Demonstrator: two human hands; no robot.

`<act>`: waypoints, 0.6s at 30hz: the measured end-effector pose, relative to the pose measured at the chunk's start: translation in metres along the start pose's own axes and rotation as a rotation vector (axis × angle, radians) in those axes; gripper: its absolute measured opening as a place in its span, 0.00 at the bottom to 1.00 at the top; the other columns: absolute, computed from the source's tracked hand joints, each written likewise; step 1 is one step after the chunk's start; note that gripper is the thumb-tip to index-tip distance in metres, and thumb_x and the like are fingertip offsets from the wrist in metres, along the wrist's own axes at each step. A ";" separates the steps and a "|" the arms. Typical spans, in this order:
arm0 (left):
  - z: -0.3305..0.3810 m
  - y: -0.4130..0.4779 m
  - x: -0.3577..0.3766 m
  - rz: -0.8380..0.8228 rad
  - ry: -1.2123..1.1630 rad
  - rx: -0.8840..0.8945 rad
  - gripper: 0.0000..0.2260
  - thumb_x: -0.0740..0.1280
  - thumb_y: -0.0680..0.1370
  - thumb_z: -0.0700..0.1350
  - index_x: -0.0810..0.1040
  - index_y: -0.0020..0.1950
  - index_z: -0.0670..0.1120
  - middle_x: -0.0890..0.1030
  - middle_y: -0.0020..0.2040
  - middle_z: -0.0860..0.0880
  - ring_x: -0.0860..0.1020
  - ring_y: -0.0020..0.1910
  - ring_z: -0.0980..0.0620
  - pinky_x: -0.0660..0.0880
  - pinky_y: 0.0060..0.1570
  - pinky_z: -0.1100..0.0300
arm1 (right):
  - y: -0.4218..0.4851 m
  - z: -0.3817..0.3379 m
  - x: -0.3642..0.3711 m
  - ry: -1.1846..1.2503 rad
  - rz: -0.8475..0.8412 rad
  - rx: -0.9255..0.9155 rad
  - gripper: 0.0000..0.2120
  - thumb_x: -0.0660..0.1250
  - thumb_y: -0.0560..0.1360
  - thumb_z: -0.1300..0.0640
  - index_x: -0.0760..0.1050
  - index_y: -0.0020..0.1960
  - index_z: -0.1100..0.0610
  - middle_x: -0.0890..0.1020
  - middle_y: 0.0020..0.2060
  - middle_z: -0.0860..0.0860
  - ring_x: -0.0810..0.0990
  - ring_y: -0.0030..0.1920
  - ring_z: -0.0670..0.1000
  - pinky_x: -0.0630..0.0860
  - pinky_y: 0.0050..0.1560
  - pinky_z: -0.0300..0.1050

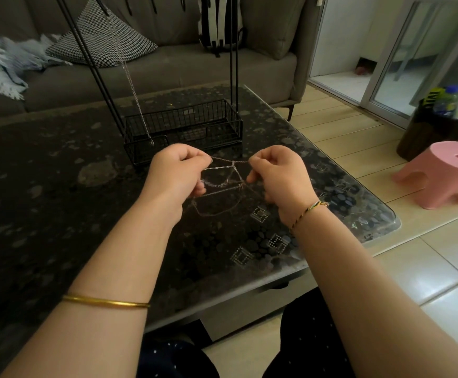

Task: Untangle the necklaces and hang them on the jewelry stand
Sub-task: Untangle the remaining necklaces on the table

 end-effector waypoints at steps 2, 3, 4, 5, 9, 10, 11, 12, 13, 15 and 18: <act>0.000 0.000 0.000 0.016 -0.065 -0.035 0.03 0.66 0.78 0.40 0.80 0.47 0.46 0.79 0.42 0.49 0.78 0.37 0.54 0.81 0.45 0.55 | 0.000 0.000 0.000 -0.058 -0.001 -0.032 0.06 0.61 0.79 0.60 0.74 0.45 0.56 0.80 0.31 0.50 0.68 0.18 0.38 0.62 0.20 0.29; 0.000 -0.001 0.000 0.020 -0.108 -0.057 0.03 0.67 0.78 0.39 0.80 0.47 0.45 0.80 0.45 0.48 0.79 0.38 0.54 0.82 0.45 0.55 | 0.000 0.000 0.000 -0.081 -0.001 -0.045 0.05 0.61 0.79 0.60 0.74 0.46 0.56 0.80 0.33 0.51 0.68 0.18 0.37 0.62 0.20 0.28; 0.000 -0.001 0.000 0.025 -0.143 -0.074 0.03 0.67 0.78 0.39 0.80 0.48 0.44 0.80 0.47 0.47 0.78 0.38 0.55 0.82 0.44 0.56 | 0.000 0.001 0.000 -0.107 0.001 -0.061 0.05 0.61 0.79 0.60 0.74 0.47 0.57 0.80 0.34 0.51 0.69 0.19 0.37 0.62 0.21 0.27; 0.000 -0.002 0.001 0.030 -0.165 -0.086 0.02 0.67 0.78 0.39 0.80 0.48 0.44 0.79 0.47 0.47 0.77 0.37 0.55 0.82 0.42 0.58 | 0.000 0.001 0.000 -0.138 0.005 -0.078 0.04 0.61 0.79 0.59 0.75 0.47 0.57 0.81 0.35 0.51 0.69 0.20 0.37 0.62 0.21 0.27; -0.001 0.000 -0.002 0.053 -0.127 -0.094 0.02 0.68 0.77 0.41 0.81 0.48 0.46 0.78 0.51 0.45 0.73 0.37 0.55 0.77 0.30 0.62 | 0.002 0.002 0.000 -0.181 -0.004 -0.100 0.04 0.62 0.79 0.58 0.75 0.47 0.55 0.81 0.36 0.50 0.70 0.21 0.37 0.62 0.23 0.28; -0.001 0.000 -0.002 0.058 -0.080 -0.080 0.02 0.68 0.77 0.42 0.81 0.47 0.48 0.79 0.53 0.44 0.74 0.37 0.53 0.76 0.31 0.59 | 0.002 0.003 0.000 -0.171 -0.011 -0.096 0.04 0.62 0.79 0.59 0.75 0.47 0.55 0.81 0.35 0.49 0.70 0.21 0.36 0.63 0.24 0.28; -0.001 0.000 -0.003 0.061 -0.034 -0.058 0.02 0.68 0.78 0.43 0.80 0.46 0.48 0.80 0.54 0.43 0.76 0.39 0.50 0.77 0.34 0.55 | 0.002 0.002 0.000 -0.163 -0.015 -0.094 0.04 0.62 0.79 0.59 0.74 0.47 0.55 0.81 0.35 0.49 0.69 0.20 0.36 0.63 0.24 0.29; 0.000 0.000 -0.004 0.067 0.013 -0.028 0.03 0.68 0.78 0.43 0.80 0.44 0.49 0.80 0.53 0.44 0.77 0.42 0.48 0.78 0.39 0.52 | 0.002 0.003 0.000 -0.159 -0.016 -0.095 0.04 0.61 0.79 0.59 0.74 0.47 0.55 0.82 0.35 0.50 0.69 0.20 0.36 0.63 0.25 0.29; 0.001 0.000 -0.006 0.077 0.061 0.006 0.04 0.67 0.78 0.43 0.79 0.43 0.50 0.79 0.49 0.47 0.76 0.44 0.50 0.77 0.45 0.52 | 0.002 0.002 -0.001 -0.162 -0.013 -0.098 0.04 0.61 0.79 0.59 0.74 0.47 0.56 0.82 0.35 0.50 0.69 0.20 0.36 0.63 0.26 0.31; 0.001 0.000 -0.008 0.095 0.153 0.067 0.06 0.67 0.79 0.43 0.77 0.42 0.51 0.75 0.43 0.54 0.74 0.47 0.52 0.74 0.48 0.53 | 0.003 0.003 -0.002 -0.173 -0.005 -0.103 0.04 0.61 0.79 0.59 0.74 0.47 0.56 0.83 0.35 0.51 0.70 0.20 0.36 0.64 0.27 0.32; -0.002 0.003 -0.010 0.105 0.294 0.112 0.03 0.66 0.79 0.44 0.78 0.45 0.50 0.74 0.42 0.55 0.77 0.52 0.46 0.70 0.43 0.57 | 0.002 0.002 -0.002 -0.154 -0.015 -0.090 0.05 0.60 0.80 0.59 0.74 0.48 0.57 0.82 0.34 0.51 0.69 0.19 0.37 0.63 0.23 0.29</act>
Point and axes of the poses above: each hand's wrist, its own y-axis towards the middle knuckle, its own x-axis out of the palm, z = x × y, the point moved 4 cm from there along y, towards the middle knuckle
